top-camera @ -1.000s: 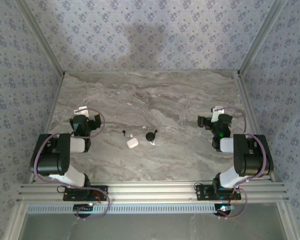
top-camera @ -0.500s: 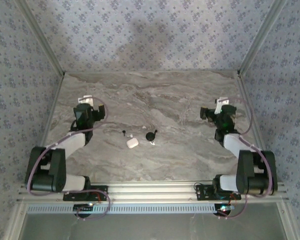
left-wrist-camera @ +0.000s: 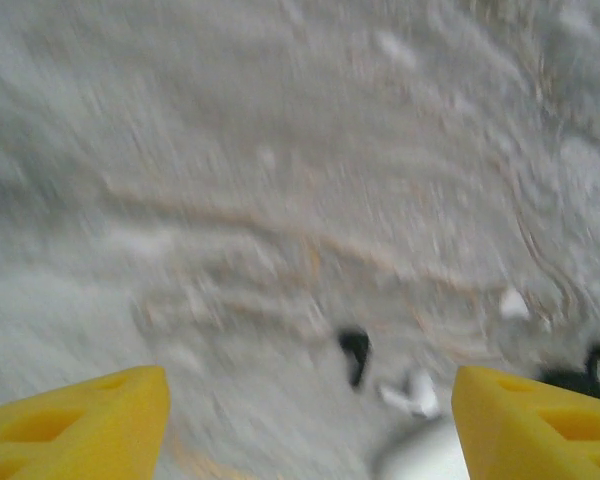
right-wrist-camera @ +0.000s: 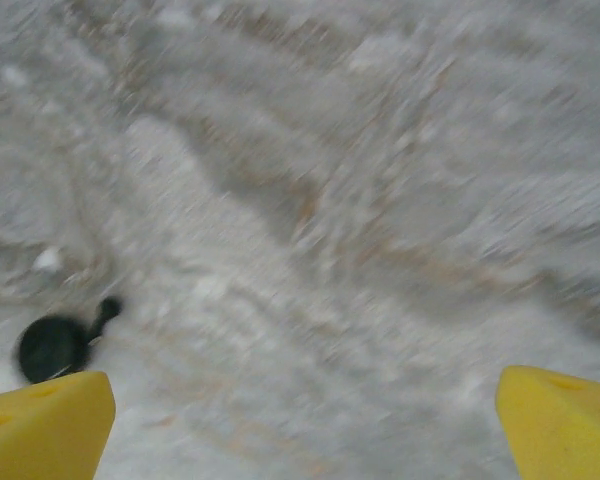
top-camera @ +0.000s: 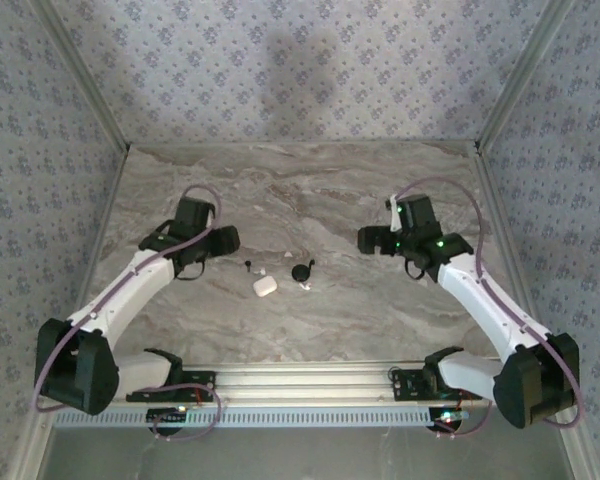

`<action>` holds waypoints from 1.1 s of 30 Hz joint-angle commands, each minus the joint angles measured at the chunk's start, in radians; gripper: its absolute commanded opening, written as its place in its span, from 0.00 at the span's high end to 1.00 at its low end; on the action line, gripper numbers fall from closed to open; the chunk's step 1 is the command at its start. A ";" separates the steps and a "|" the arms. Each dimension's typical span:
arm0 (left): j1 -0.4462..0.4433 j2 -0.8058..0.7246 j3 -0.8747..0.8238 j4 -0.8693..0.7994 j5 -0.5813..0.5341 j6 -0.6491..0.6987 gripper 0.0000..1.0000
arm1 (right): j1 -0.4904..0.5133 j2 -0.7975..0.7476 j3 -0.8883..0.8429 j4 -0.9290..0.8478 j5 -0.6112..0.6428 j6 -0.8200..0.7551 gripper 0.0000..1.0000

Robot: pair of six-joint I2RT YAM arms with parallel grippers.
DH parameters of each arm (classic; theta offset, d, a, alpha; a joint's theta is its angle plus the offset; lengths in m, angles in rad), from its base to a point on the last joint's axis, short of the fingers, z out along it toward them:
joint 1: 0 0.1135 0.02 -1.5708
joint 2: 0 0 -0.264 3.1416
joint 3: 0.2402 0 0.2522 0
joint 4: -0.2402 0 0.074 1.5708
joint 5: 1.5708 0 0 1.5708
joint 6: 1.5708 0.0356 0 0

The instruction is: Insert wireless bluetooth earbuds into charging case

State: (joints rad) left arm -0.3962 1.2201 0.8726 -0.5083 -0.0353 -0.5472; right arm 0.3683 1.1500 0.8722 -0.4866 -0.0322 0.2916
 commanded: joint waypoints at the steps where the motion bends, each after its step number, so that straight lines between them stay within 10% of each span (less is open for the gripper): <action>1: -0.108 -0.067 -0.030 -0.155 0.012 -0.290 0.27 | 0.038 -0.030 -0.082 -0.015 -0.078 0.208 0.00; 10: -0.308 -0.006 0.015 -0.225 -0.168 -0.689 0.29 | 0.105 0.054 -0.108 0.103 -0.089 0.280 0.00; 17: -0.357 0.366 0.386 -0.559 -0.119 -0.703 0.31 | 0.133 0.112 -0.108 0.173 -0.106 0.274 0.00; 33: -0.345 0.621 0.419 -0.463 0.090 -0.688 0.23 | 0.134 0.027 -0.135 0.134 -0.082 0.231 0.00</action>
State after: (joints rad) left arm -0.7525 1.8214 1.3083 -0.9260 -0.0135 -1.1522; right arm 0.4984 1.1995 0.7490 -0.3244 -0.1272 0.5377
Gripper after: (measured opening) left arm 0.768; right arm 0.998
